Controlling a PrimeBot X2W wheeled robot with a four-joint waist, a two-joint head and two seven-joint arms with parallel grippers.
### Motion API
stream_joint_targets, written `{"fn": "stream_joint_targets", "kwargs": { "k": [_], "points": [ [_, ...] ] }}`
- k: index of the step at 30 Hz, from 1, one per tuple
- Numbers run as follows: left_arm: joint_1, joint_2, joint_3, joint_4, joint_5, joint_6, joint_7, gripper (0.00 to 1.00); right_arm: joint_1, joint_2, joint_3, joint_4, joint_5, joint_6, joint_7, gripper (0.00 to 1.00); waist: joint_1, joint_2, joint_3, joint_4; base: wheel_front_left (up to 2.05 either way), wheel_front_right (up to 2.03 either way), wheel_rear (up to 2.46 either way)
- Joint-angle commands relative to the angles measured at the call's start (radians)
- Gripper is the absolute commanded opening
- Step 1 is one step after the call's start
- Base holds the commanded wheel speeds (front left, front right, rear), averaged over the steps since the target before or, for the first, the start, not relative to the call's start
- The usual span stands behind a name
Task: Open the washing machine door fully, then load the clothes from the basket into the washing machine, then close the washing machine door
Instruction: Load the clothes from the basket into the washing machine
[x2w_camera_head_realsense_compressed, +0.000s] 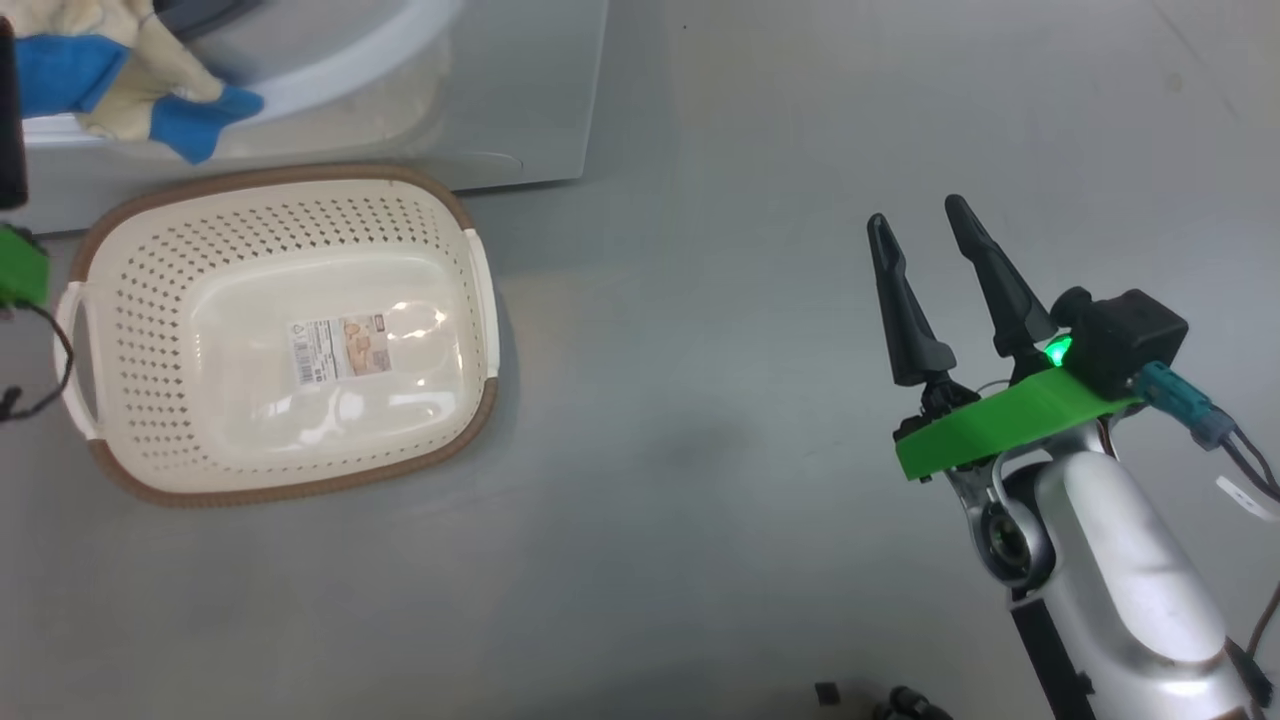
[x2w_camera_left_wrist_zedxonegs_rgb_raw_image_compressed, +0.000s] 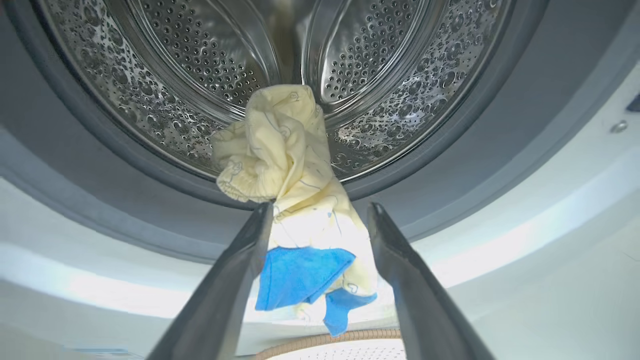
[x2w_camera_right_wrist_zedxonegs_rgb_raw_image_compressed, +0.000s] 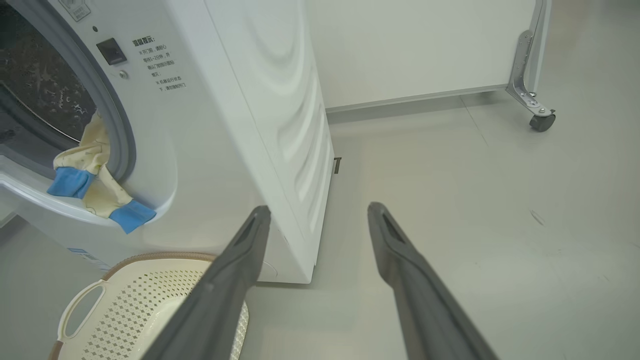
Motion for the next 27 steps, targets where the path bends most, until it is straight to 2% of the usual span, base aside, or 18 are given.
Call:
{"fn": "stream_joint_targets", "kwargs": {
  "k": [1,7,12,21,27],
  "points": [
    [0.022,0.045,0.074,-0.036,0.019,0.013,-0.011,1.0,0.03,-0.005,0.009,-0.024,-0.01,0.001,-0.007,1.0,0.0001,-0.0001,-0.016,0.015,0.0,0.0,0.0],
    [0.263,-0.001,0.266,-0.193,0.119,0.061,-0.011,1.0,0.046,-0.005,0.0,-0.02,-0.027,0.001,-0.007,1.0,0.0001,-0.0001,-0.044,0.035,0.0,0.0,0.0],
    [0.436,-0.069,0.388,-0.289,0.19,0.075,-0.011,1.0,0.057,-0.005,-0.007,-0.018,-0.036,0.001,-0.007,1.0,0.0001,-0.0001,-0.06,0.046,0.0,0.0,0.0],
    [0.607,-0.2,0.549,-0.363,0.316,0.059,-0.011,1.0,0.073,-0.005,-0.01,-0.01,-0.043,0.001,-0.007,1.0,0.0001,-0.0001,-0.091,0.052,0.0,0.0,0.0],
    [0.671,-0.281,0.622,-0.377,0.409,0.025,-0.011,1.0,0.075,-0.005,-0.006,-0.01,-0.042,0.001,-0.007,1.0,0.0001,-0.0001,-0.099,0.048,0.0,0.0,0.0]
  ]
}}
